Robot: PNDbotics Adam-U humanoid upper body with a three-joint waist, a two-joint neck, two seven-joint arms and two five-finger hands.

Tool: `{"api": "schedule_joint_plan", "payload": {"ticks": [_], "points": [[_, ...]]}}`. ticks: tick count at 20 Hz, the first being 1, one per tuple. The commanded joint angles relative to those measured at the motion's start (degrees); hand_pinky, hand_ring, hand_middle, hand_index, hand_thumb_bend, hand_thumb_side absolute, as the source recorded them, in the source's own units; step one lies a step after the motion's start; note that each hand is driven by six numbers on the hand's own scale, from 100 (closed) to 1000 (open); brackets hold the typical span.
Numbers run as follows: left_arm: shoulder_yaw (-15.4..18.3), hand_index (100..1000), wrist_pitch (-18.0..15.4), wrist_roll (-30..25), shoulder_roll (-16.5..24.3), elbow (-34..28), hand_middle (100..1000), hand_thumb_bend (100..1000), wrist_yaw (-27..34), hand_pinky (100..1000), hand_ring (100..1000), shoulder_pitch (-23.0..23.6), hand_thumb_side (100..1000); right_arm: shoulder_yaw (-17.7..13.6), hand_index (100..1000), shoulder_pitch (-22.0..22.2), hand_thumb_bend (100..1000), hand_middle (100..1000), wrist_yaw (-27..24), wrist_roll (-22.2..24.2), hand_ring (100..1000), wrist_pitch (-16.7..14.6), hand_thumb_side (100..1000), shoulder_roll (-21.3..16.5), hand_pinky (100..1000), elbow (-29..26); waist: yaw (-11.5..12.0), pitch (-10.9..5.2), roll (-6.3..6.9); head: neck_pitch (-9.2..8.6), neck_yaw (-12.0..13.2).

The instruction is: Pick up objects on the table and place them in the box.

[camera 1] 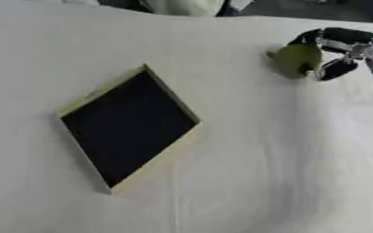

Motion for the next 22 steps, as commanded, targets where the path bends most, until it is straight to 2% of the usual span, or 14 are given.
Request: {"api": "schedule_joint_plan", "payload": {"ticks": [1,3,4,6,10,18,22], "points": [[0.0,709,0.0,-0.4,1.1,-1.1,550,100,0.2,612,618,-0.7,559,-0.2,774,-0.8,100,648,-0.4,2.8,885,-4.7,206,-1.0,758,-0.1,-0.1,-1.21,0.22,-0.28,0.0],[0.0,709,0.1,-0.4,1.1,-1.1,550,100,0.2,612,618,-0.7,559,0.1,774,-0.7,100,648,-1.3,1.6,885,-4.3,206,-1.1,758,-0.1,-0.1,-1.26,0.19,-0.17,0.1],[-0.1,709,0.1,-0.5,1.2,-1.1,551,100,0.2,612,618,-0.6,559,0.1,697,-0.7,100,571,-2.0,0.7,816,-4.1,234,-1.2,697,-0.4,-0.2,-1.35,0.16,-0.12,0.1],[-0.2,709,0.1,-0.6,1.2,-1.1,551,100,0.2,612,618,-0.7,558,0.6,680,0.2,100,548,-3.9,-1.8,801,-4.0,249,-1.9,683,-1.3,-0.3,-1.49,0.09,-0.02,0.1],[-0.2,709,0.2,-0.4,1.4,-1.1,552,100,0.2,613,621,-0.6,558,2.5,640,2.1,100,495,-8.5,-4.1,780,-6.1,227,-3.5,660,-4.3,-0.6,-1.84,-0.05,0.6,0.3],[0.0,709,0.2,0.0,1.7,-1.1,553,100,0.0,613,625,-0.2,558,3.6,616,3.8,100,467,-19.8,-2.1,761,-7.7,172,-6.5,645,-13.5,-1.2,-2.21,-0.08,2.32,0.6],[0.1,709,0.2,-0.1,1.8,-1.1,553,100,-0.2,612,625,0.1,559,4.0,619,4.4,100,465,-26.6,-0.2,756,-6.9,154,-7.7,635,-19.1,-1.4,-2.16,0.0,2.73,0.5]]}}
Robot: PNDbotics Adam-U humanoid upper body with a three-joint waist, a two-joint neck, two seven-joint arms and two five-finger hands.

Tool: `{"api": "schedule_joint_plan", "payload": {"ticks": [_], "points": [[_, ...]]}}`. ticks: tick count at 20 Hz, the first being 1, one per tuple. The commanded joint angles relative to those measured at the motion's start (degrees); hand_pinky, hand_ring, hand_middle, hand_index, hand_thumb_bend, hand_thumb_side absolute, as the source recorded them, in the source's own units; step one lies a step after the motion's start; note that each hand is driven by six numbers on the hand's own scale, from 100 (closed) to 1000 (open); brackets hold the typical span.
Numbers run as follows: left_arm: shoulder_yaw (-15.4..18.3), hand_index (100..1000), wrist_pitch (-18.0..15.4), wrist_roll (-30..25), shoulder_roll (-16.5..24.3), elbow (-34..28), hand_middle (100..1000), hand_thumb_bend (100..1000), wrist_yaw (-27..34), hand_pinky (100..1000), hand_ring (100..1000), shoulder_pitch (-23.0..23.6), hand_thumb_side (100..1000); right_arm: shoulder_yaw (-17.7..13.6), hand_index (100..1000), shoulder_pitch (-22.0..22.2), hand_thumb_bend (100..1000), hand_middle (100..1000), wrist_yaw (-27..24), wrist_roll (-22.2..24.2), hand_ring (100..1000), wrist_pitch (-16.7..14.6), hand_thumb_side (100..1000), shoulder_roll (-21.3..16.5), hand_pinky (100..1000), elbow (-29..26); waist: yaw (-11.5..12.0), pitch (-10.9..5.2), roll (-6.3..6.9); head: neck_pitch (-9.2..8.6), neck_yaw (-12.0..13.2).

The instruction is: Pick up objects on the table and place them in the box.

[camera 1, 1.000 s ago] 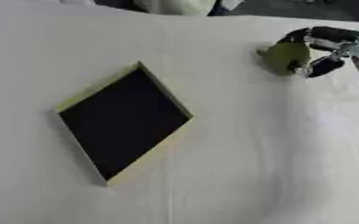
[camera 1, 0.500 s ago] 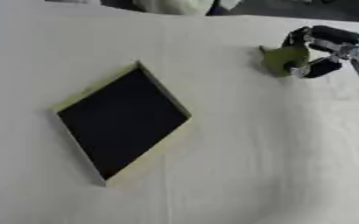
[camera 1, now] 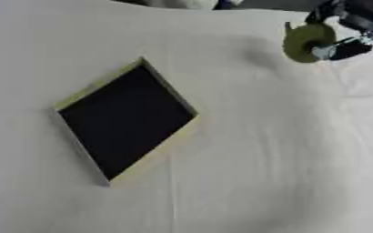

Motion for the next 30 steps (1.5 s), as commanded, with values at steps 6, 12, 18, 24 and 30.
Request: {"api": "schedule_joint_plan", "payload": {"ticks": [6,12,18,24,30], "points": [[0.4,709,-0.1,0.2,1.8,-1.1,554,100,-0.3,613,626,0.0,558,2.4,620,0.0,100,468,-16.7,7.5,719,-1.1,114,-4.0,626,-16.5,-0.3,-1.72,0.3,0.45,-0.4],[0.4,709,-0.2,0.4,1.7,-1.1,555,100,-0.2,613,628,-0.2,554,6.3,610,-0.8,100,466,-21.6,9.4,700,3.4,100,0.8,613,-30.5,0.0,-1.82,0.41,0.27,-0.9],[0.3,711,-0.7,1.6,1.4,-1.1,559,100,0.0,617,630,-1.0,532,10.3,609,-2.4,100,465,-21.2,11.7,698,8.3,100,8.8,605,-38.6,0.7,-2.02,0.52,0.14,-1.9],[0.2,711,-1.2,3.0,1.5,-1.1,561,100,-0.3,619,633,-1.6,518,12.0,605,-3.7,100,466,-18.9,12.3,691,10.2,100,13.5,606,-40.8,1.1,-2.21,0.49,0.25,-2.6],[2.4,715,-3.1,5.6,1.6,-1.1,569,100,-0.2,634,638,-4.1,443,13.6,607,-3.3,100,466,-16.1,12.4,698,11.6,100,18.0,600,-41.8,2.6,-2.39,0.44,0.41,-5.0]]}}
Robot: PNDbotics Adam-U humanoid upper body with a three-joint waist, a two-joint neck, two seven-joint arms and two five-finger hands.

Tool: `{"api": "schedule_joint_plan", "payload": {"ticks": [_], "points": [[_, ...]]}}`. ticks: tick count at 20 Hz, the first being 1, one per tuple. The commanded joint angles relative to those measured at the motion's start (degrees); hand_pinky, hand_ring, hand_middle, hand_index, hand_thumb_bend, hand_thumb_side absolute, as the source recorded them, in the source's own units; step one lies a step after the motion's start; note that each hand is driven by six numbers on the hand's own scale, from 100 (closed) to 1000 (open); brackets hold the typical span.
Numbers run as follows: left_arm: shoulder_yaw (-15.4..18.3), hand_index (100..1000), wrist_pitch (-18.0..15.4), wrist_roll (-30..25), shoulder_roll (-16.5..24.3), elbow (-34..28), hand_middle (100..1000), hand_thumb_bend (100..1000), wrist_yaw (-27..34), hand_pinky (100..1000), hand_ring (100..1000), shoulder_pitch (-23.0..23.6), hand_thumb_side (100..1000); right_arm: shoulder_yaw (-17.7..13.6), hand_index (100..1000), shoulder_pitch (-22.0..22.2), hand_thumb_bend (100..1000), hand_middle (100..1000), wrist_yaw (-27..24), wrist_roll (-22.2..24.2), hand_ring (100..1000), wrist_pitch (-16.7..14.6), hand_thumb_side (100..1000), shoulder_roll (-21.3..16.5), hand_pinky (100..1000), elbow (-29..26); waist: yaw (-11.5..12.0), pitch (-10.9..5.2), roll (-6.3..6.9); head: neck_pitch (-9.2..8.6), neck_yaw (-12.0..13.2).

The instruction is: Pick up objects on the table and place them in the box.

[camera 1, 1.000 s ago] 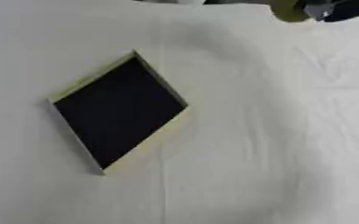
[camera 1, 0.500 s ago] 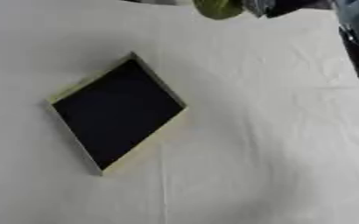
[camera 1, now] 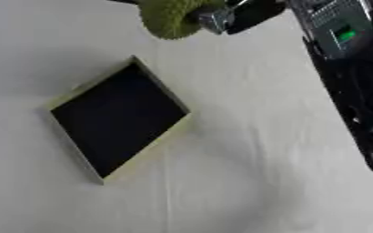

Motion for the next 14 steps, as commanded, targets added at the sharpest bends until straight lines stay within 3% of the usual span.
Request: {"api": "schedule_joint_plan", "payload": {"ticks": [1,7,14], "points": [[1.6,715,-1.3,2.3,1.7,-1.1,570,100,-0.3,634,638,-1.7,438,0.5,608,-0.5,100,466,2.2,1.0,699,0.4,100,2.9,600,-1.7,0.1,-1.62,0.34,0.17,-1.1],[0.4,716,-2.1,5.7,2.2,-1.1,570,100,-2.9,634,638,-2.1,433,1.2,614,0.9,100,464,7.6,2.2,715,1.4,100,10.7,597,0.8,-0.2,-1.55,0.28,0.28,-0.6],[-0.3,716,-2.2,5.3,2.1,-1.1,570,100,-3.4,635,639,-2.4,428,2.7,629,3.0,100,471,14.3,1.4,738,0.0,100,15.4,599,6.0,0.0,-1.4,0.2,0.39,-0.9]]}}
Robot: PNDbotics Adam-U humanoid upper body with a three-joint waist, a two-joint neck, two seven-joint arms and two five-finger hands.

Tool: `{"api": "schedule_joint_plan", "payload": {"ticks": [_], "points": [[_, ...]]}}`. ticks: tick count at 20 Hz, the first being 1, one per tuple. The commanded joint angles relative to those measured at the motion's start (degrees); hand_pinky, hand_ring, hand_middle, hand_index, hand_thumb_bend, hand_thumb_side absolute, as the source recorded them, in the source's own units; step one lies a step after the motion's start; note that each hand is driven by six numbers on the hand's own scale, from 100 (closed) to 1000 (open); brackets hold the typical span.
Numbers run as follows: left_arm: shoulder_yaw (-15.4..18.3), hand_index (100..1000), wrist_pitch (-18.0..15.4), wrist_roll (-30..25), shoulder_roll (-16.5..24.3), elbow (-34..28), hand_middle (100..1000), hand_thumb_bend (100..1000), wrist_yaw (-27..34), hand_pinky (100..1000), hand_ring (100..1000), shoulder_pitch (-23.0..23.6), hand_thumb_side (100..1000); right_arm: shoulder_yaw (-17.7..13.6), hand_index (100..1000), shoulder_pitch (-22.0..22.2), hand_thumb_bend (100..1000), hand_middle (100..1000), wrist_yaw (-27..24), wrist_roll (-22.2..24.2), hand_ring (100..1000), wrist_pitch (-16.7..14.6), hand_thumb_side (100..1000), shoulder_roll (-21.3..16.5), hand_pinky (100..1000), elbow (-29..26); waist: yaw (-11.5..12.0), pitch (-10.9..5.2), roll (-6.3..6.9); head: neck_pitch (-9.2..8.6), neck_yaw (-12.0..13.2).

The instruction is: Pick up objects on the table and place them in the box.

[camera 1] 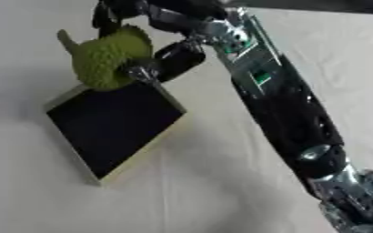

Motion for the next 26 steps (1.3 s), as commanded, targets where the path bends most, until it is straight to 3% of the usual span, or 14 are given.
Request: {"api": "schedule_joint_plan", "payload": {"ticks": [1,13,17,18,20,22,24,26], "points": [[-0.2,716,-0.2,0.0,2.0,-1.1,570,100,-0.2,635,639,-0.9,429,0.4,635,-0.4,100,476,3.1,-0.2,745,-1.4,103,1.2,602,1.3,0.1,-1.3,0.29,0.23,-0.3],[-0.7,716,0.2,-1.5,1.9,-1.1,569,100,0.4,634,639,-0.8,437,3.1,724,1.5,100,600,13.1,-4.2,822,-5.5,132,3.4,651,10.2,0.0,-1.22,0.18,0.01,-0.1],[-0.7,716,0.3,-1.8,2.0,-1.1,569,100,0.4,633,639,-0.6,438,3.5,804,1.7,100,753,16.4,-4.3,896,-7.5,194,2.8,717,10.8,-0.2,-1.24,0.17,0.03,0.0],[-0.7,716,0.3,-1.8,2.0,-1.1,569,100,0.5,633,639,-0.6,438,3.6,840,1.7,100,802,17.3,-3.8,928,-8.1,171,2.6,752,10.7,-0.2,-1.25,0.17,0.01,0.0],[-0.7,716,0.3,-1.9,2.0,-1.1,569,100,0.5,633,639,-0.5,439,3.5,861,1.7,102,839,19.0,-2.5,954,-9.4,231,2.3,782,10.4,-0.3,-1.26,0.18,0.0,0.0],[-0.7,716,0.3,-2.1,2.0,-1.1,568,100,0.5,633,639,-0.4,440,3.1,892,1.7,155,870,20.8,-1.6,985,-10.2,187,2.1,821,9.8,-0.4,-1.28,0.2,0.04,0.0],[-0.7,716,0.3,-2.2,2.0,-1.1,569,100,0.6,633,639,-0.4,440,2.7,908,1.8,137,878,22.5,-1.7,997,-10.5,114,2.1,833,9.1,-0.4,-1.29,0.21,0.01,0.1],[-0.8,716,0.4,-2.2,2.0,-1.1,569,100,0.6,633,639,-0.4,440,2.4,923,1.7,134,883,23.8,-2.4,1000,-11.0,100,2.0,849,8.4,-0.5,-1.33,0.21,0.01,0.1]]}}
